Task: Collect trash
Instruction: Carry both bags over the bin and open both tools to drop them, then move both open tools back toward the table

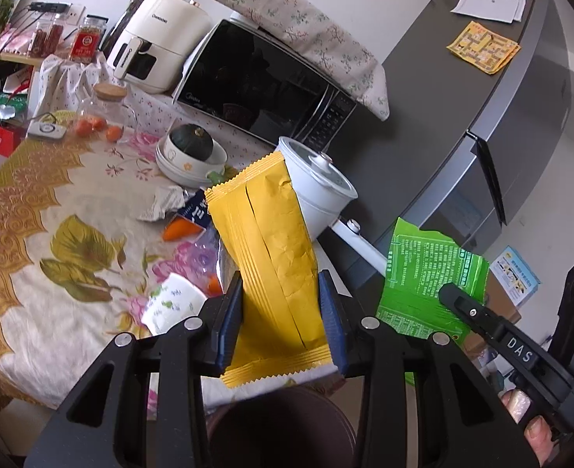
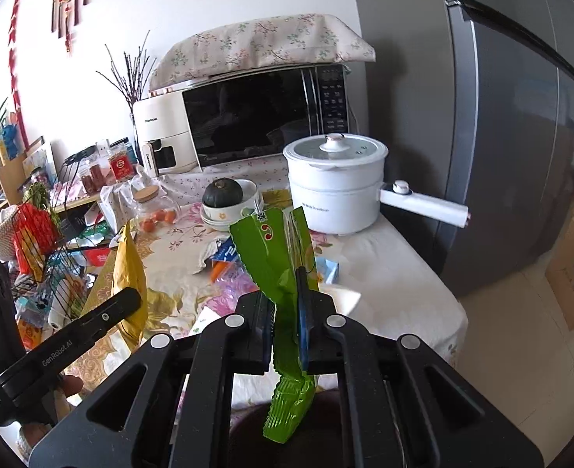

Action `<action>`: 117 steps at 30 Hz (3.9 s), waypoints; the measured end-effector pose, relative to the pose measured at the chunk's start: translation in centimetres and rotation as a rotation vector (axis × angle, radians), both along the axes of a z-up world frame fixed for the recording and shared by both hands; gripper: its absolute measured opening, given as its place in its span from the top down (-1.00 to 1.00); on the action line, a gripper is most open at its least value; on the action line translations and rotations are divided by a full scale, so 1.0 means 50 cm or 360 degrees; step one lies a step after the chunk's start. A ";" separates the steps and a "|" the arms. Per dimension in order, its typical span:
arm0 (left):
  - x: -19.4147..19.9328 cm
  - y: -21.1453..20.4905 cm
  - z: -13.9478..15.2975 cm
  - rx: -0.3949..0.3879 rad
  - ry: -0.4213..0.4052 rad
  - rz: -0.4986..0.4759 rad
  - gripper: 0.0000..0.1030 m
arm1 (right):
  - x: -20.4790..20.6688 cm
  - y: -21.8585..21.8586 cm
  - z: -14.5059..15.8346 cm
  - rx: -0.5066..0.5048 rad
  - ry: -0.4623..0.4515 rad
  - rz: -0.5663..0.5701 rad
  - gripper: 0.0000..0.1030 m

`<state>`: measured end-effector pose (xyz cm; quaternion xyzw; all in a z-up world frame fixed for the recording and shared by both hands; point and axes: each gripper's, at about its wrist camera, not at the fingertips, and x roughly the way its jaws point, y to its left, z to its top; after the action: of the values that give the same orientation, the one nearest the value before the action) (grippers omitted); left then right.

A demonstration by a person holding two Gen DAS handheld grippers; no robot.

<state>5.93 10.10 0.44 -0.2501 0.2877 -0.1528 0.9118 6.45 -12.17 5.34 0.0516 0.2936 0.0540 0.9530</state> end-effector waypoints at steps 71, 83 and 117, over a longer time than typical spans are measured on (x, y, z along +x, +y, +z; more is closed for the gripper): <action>-0.146 -0.302 -0.115 0.0520 0.0218 -0.0391 -0.53 | -0.188 -0.262 -0.258 -0.0169 0.0315 -0.0772 -0.86; -0.124 -0.290 -0.135 0.0548 0.0276 -0.0342 -0.53 | -0.184 -0.229 -0.244 -0.0240 0.0242 -0.0726 -0.86; 0.008 -0.168 -0.098 0.0506 0.0298 -0.0095 -0.53 | -0.048 -0.099 -0.173 -0.0356 0.0161 -0.0567 -0.86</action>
<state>6.34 1.72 -4.45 -0.1074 0.3992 -0.1085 0.9041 4.02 -17.11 -3.30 -0.0008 0.3314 -0.1509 0.9313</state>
